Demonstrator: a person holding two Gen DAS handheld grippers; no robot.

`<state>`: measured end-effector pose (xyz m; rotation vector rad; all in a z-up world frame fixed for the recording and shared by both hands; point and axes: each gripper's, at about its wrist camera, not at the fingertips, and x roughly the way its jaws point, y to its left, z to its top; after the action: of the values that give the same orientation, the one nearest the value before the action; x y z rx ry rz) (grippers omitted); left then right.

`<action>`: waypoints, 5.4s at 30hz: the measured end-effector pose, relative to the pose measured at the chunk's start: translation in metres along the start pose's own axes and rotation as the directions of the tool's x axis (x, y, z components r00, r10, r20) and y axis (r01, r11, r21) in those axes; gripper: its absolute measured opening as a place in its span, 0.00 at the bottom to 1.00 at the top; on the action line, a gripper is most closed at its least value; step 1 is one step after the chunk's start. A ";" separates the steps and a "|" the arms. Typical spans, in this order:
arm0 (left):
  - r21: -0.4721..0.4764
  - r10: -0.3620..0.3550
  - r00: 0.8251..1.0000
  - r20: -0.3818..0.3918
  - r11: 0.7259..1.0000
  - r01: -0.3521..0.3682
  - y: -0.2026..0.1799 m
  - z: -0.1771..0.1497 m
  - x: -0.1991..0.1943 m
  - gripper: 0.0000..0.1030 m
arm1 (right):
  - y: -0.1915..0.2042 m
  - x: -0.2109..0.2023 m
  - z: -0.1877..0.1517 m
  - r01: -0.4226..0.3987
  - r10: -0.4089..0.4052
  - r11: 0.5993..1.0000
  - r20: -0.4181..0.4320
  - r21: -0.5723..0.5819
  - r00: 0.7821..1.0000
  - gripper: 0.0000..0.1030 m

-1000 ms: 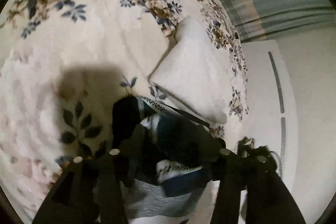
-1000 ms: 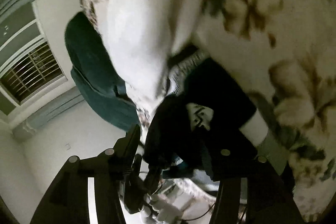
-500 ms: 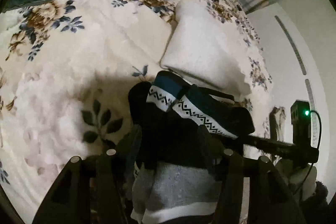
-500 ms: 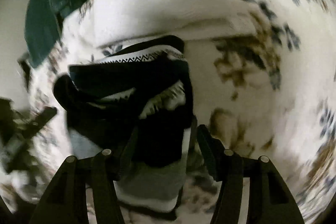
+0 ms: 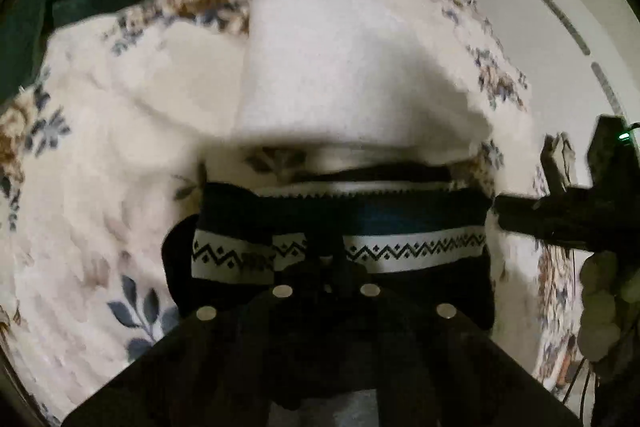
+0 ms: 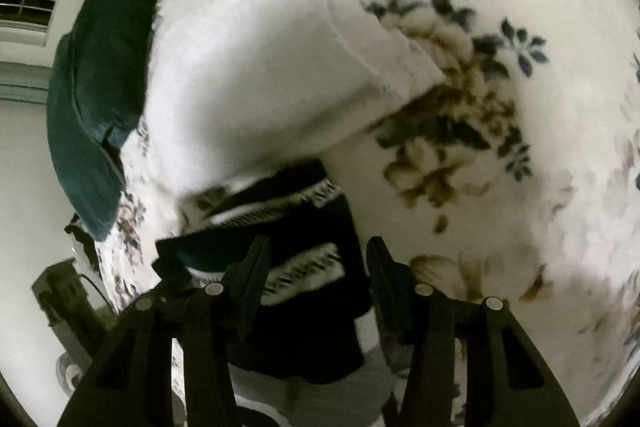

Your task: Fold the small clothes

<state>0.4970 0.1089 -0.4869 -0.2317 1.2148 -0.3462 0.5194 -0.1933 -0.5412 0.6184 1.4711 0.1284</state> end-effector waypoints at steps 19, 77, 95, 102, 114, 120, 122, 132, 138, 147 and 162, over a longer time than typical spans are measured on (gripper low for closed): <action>-0.171 -0.017 0.999 0.046 0.985 0.024 0.050 0.029 -0.016 0.03 | 0.048 0.010 0.008 0.075 -0.064 0.988 0.088 -0.135 0.994 0.05; -0.819 -0.095 0.923 0.373 0.434 0.376 0.061 -0.227 -0.012 0.34 | -0.017 0.155 0.016 -0.346 0.352 0.934 -0.409 0.091 0.842 1.00; -0.581 -0.205 0.950 0.234 0.754 0.306 0.107 -0.130 -0.069 0.21 | -0.027 0.060 -0.111 -0.307 0.334 0.938 -0.189 0.159 0.923 0.16; -0.447 -0.171 0.983 -0.060 0.885 0.127 0.091 -0.120 -0.033 0.48 | -0.071 0.047 -0.227 -0.165 0.250 0.936 -0.256 0.312 0.934 0.24; -0.510 0.181 0.983 -0.019 0.844 -0.166 0.021 -0.167 -0.100 0.67 | -0.042 -0.028 -0.149 -0.025 0.020 0.998 -0.086 -0.053 0.996 0.65; -0.407 0.240 0.960 -0.142 0.870 -0.278 -0.011 -0.170 -0.021 0.69 | -0.039 -0.033 -0.105 -0.012 0.004 0.996 -0.085 -0.093 0.996 0.69; -0.428 0.261 0.957 -0.127 0.856 -0.290 -0.005 -0.169 -0.013 0.89 | -0.032 -0.007 -0.092 -0.010 -0.001 0.995 -0.113 -0.099 0.994 0.69; -0.638 0.201 0.975 -0.093 0.739 -0.214 0.035 -0.157 0.005 1.00 | -0.028 0.050 -0.079 0.014 -0.054 0.981 -0.204 -0.194 0.977 0.69; -0.623 0.240 0.967 -0.085 0.744 -0.240 0.028 -0.155 0.007 1.00 | -0.029 0.047 -0.085 0.024 -0.067 0.978 -0.202 -0.209 0.977 0.69; -0.621 0.239 0.968 -0.079 0.748 -0.235 0.022 -0.163 0.006 1.00 | -0.032 0.045 -0.081 0.023 -0.062 0.977 -0.183 -0.211 0.981 0.58; -0.538 0.340 0.937 -0.072 0.778 -0.324 0.018 -0.154 -0.039 1.00 | 0.000 0.024 -0.080 0.051 -0.066 0.955 -0.040 -0.293 0.997 0.08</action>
<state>0.3424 0.1422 -0.5113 -0.5022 1.2776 0.3278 0.4466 -0.1573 -0.5606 0.3329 1.4812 0.3106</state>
